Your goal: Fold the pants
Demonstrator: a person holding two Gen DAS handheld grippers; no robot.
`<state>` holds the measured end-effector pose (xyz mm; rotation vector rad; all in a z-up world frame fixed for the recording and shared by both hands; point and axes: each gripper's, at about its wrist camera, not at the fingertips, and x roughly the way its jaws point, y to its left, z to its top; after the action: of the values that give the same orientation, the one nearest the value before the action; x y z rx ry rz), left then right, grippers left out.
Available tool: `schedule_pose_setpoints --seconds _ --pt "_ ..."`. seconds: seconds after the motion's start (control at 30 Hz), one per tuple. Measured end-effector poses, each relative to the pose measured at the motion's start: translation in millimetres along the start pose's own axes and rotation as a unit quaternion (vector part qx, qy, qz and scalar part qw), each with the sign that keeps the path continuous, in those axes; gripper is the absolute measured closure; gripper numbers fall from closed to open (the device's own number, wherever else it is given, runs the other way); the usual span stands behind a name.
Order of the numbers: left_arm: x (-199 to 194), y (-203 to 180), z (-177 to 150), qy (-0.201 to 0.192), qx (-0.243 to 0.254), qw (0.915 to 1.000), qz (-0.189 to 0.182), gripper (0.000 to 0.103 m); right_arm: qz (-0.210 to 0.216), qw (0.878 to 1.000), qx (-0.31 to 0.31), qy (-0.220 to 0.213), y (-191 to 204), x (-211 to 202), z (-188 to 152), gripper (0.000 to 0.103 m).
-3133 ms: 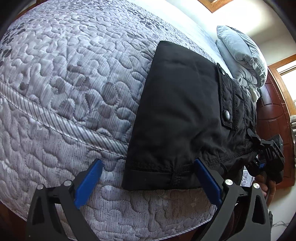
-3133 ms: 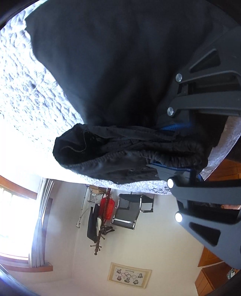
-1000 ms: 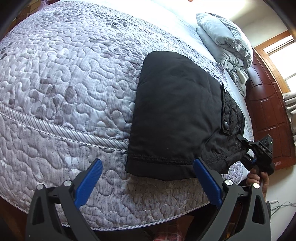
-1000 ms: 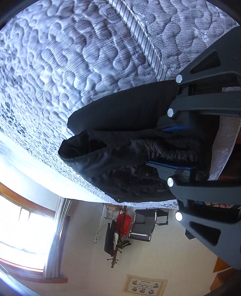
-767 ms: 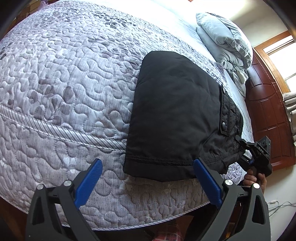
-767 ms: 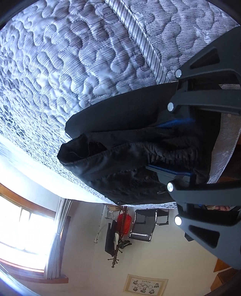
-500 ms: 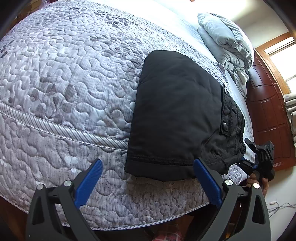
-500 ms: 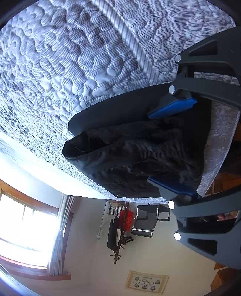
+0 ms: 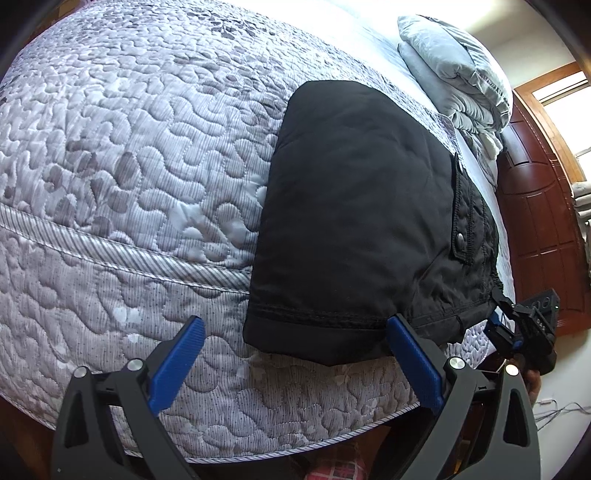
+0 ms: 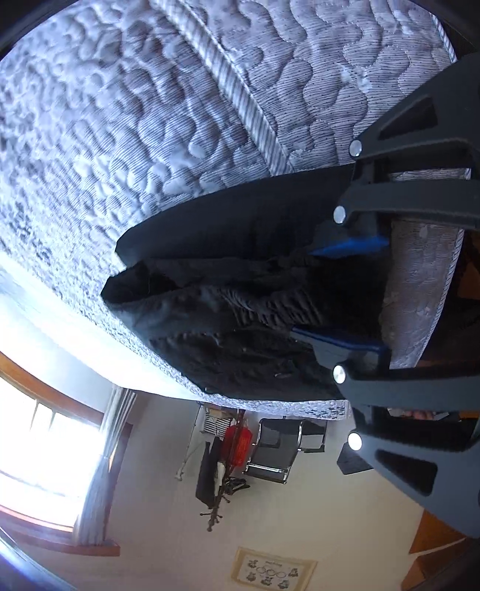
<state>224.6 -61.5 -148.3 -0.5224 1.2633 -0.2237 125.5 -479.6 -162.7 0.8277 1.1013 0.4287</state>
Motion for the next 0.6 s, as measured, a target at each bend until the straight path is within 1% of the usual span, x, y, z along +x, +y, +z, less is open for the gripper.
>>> schedule_pose_setpoints --seconds 0.07,0.17,0.3,0.43,0.53,0.6 --pt "-0.2 0.1 -0.2 0.000 0.000 1.0000 0.000 0.004 0.005 1.000 -0.010 -0.005 16.9 -3.6 -0.5 0.070" --pt "-0.4 -1.5 0.6 -0.001 0.004 1.0000 0.001 0.004 0.008 1.000 -0.015 -0.011 21.1 -12.9 -3.1 0.070" --pt "0.8 -1.3 3.4 -0.001 0.004 1.0000 0.001 0.004 -0.004 1.000 -0.002 -0.004 6.3 -11.4 -7.9 0.070" --pt "1.0 1.5 6.2 -0.001 0.008 1.0000 0.001 0.004 -0.005 1.000 0.026 0.001 -12.8 -2.5 -10.0 0.070" --pt "-3.5 7.2 11.3 -0.006 0.007 0.9999 0.004 0.004 -0.002 0.999 0.032 0.003 -17.6 0.1 -12.2 0.070" --pt "-6.5 13.5 17.2 -0.006 0.000 1.0000 -0.004 0.004 0.002 0.999 0.031 0.003 -18.3 -0.4 -13.4 0.070"
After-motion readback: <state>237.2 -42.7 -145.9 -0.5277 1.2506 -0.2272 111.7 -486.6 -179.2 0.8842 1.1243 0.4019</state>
